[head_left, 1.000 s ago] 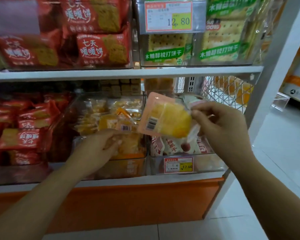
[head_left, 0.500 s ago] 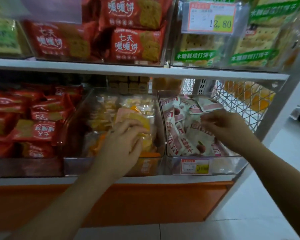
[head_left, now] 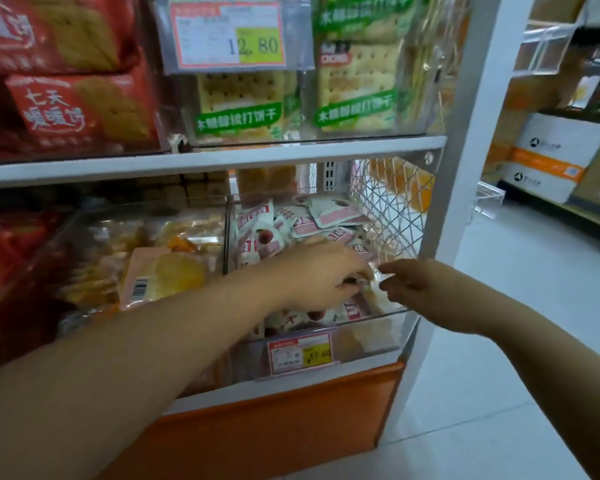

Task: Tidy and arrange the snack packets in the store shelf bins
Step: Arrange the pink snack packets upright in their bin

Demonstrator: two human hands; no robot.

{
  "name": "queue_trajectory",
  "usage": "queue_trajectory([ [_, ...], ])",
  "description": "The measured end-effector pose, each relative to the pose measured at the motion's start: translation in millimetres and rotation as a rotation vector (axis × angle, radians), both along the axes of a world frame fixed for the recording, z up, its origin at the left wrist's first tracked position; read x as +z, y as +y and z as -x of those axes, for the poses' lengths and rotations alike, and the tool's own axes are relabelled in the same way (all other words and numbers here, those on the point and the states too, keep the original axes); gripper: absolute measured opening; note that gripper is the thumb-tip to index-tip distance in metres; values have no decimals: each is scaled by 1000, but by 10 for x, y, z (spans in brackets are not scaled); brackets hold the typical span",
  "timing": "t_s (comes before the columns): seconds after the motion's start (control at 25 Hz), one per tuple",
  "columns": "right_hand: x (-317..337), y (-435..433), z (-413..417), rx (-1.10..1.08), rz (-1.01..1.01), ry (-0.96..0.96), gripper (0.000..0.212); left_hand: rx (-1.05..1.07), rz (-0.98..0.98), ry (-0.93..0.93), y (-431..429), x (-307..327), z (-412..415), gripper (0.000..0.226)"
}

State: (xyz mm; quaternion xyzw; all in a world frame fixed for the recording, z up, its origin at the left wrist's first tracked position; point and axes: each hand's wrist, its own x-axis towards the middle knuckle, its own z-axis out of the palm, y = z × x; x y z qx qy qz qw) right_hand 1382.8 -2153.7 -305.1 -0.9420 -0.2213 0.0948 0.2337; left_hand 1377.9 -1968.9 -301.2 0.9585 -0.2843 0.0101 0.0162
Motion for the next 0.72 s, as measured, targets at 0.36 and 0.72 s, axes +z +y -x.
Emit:
queue_trajectory([
  [0.36,-68,-251,32,130,-90,-53,43,-132,-446,-10,120,48,-154,48],
  [0.72,-34,362,-421,238,356,231,53,26,-272,2,613,30,34,46],
])
